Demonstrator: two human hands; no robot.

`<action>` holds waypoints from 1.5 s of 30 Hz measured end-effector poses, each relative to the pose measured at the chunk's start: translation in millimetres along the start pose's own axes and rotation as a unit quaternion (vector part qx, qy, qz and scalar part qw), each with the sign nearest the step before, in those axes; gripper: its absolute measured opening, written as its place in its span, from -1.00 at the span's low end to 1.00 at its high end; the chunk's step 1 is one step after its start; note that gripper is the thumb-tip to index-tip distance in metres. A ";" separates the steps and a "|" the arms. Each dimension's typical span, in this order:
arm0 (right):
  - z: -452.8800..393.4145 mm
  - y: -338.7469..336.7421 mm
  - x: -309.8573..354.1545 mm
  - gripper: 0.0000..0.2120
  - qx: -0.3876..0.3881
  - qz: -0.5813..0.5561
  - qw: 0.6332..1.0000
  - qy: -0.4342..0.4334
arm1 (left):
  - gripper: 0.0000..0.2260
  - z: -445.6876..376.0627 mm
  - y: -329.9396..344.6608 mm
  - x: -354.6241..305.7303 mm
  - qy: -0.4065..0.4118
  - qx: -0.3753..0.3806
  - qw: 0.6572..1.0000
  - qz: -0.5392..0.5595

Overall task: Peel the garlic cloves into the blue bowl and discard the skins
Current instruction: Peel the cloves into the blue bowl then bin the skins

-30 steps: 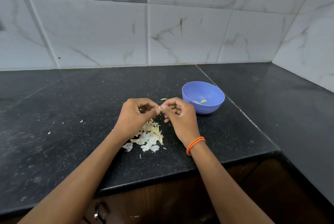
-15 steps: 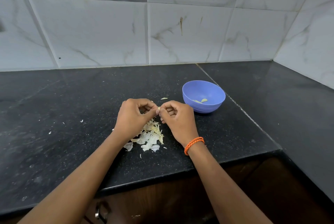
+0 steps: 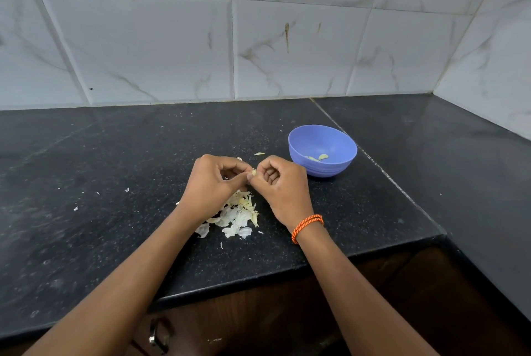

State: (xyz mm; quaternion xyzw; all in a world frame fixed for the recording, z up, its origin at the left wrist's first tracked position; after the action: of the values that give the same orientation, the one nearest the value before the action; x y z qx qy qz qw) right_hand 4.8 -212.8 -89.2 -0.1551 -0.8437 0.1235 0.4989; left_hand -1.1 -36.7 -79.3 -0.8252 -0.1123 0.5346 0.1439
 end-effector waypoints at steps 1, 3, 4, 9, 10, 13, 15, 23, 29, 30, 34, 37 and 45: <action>0.3 -0.2 0.2 -0.79 -0.003 -0.002 1.000 0.000 | -0.90 0.3 0.3 -0.7 -0.001 0.002 1.000 0.006; 0.9 -0.8 1.0 -0.77 -0.007 -0.002 1.000 -0.002 | -0.89 0.9 0.4 -2.2 -0.004 0.004 1.000 0.014; 1.0 -1.2 1.4 -0.76 -0.008 -0.003 1.000 -0.002 | -0.90 0.8 0.1 -2.7 -0.007 0.006 1.000 0.019; 1.9 -2.9 2.9 -0.78 -0.004 -0.021 1.000 -0.002 | -0.96 -0.9 -2.4 -5.3 -0.016 0.019 0.998 0.054; 1.8 -3.1 3.1 -0.78 -0.004 -0.030 1.000 -0.001 | -0.96 -1.1 -2.5 -6.2 -0.018 0.020 0.998 0.060; 1.1 -4.4 4.6 -0.79 -0.007 -0.053 0.999 0.007 | -0.95 -0.9 -1.7 -9.4 -0.018 0.028 0.997 0.075; 1.2 -4.8 3.8 -0.79 -0.009 -0.069 0.998 0.011 | -0.94 -0.8 -1.3 -9.8 -0.018 0.032 0.996 0.076; -0.3 -3.2 4.2 -0.81 -0.005 -0.106 0.994 0.035 | -0.92 -2.5 -2.2 -7.5 -0.019 0.013 0.996 0.087; 0.9 -2.2 5.2 -0.77 0.007 -0.115 0.991 0.074 | -0.91 -3.5 -2.1 -6.1 -0.026 -0.001 0.995 0.094; 1.0 -2.6 4.2 -0.76 0.000 -0.123 0.989 0.083 | -0.91 -3.6 -2.6 -5.6 -0.027 -0.006 0.995 0.095; 0.2 -4.3 5.2 -0.71 -0.019 -0.110 0.990 0.088 | -0.90 -4.6 -6.1 -4.3 -0.028 -0.029 0.994 0.102; 0.9 -2.8 6.0 -0.76 -0.019 -0.032 0.999 0.032 | -0.91 -5.3 -7.4 -2.8 -0.025 -0.022 0.994 0.103; 2.5 -4.1 5.9 -0.92 -0.023 -0.053 0.998 -0.021 | -0.91 -5.2 -6.9 -0.3 -0.019 -0.012 0.996 0.088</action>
State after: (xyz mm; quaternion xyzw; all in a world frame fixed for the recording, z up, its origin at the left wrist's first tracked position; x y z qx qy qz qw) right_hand -0.7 -214.4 -84.2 -0.1187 -0.8637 0.0803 0.4832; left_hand 3.2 -31.0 -74.5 -0.8232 -0.0484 0.5593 0.0844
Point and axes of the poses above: each hand's wrist, its own z-axis away from the middle knuckle, its own y-axis out of the palm, x = y × z, the point moved 1 cm from there along -z, towards the middle knuckle, and after that the axes turned 2 degrees about z, right-handed, at the moved point
